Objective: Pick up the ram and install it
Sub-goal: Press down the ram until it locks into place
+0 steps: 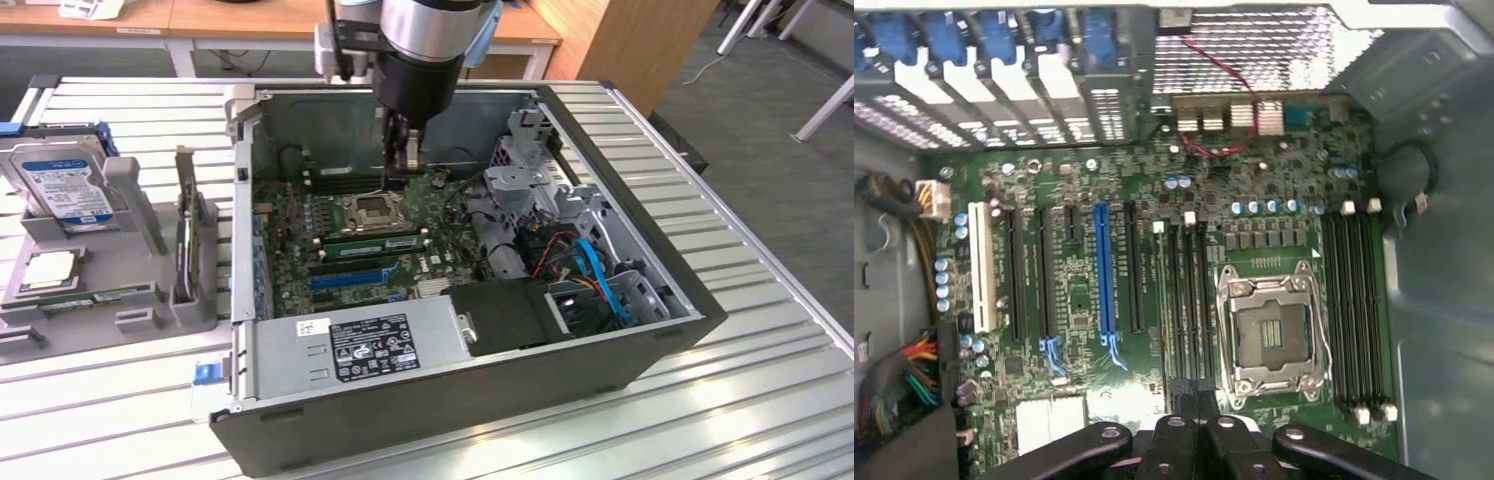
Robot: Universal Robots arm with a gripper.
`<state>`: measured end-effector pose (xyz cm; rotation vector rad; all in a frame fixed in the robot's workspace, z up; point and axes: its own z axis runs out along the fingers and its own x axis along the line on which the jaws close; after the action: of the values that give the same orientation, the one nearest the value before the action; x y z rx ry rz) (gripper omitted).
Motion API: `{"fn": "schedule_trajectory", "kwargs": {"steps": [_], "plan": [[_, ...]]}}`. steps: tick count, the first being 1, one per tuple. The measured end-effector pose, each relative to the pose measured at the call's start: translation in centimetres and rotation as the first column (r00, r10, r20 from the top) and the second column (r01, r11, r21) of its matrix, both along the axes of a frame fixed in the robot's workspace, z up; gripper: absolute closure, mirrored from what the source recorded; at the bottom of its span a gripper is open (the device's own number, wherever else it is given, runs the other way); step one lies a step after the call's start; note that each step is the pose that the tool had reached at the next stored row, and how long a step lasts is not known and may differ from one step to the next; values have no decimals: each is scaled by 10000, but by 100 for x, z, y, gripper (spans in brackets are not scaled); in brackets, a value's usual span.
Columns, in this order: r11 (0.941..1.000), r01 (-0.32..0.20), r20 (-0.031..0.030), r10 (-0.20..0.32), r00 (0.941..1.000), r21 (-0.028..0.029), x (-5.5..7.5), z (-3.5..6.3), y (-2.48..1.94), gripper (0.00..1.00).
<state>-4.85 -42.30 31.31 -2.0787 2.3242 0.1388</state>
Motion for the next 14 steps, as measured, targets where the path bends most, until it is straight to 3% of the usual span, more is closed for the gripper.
{"fn": "schedule_trajectory", "kwargs": {"steps": [4,7,10,14], "plan": [[9976,687,0,-687,9976,-1,0,-2,0,90],[9926,1216,0,-1216,9926,0,0,-4,0,90],[9846,1750,0,-1750,9846,0,0,-7,0,90],[9690,2469,0,-2469,9690,0,0,-10,0,90]]}}
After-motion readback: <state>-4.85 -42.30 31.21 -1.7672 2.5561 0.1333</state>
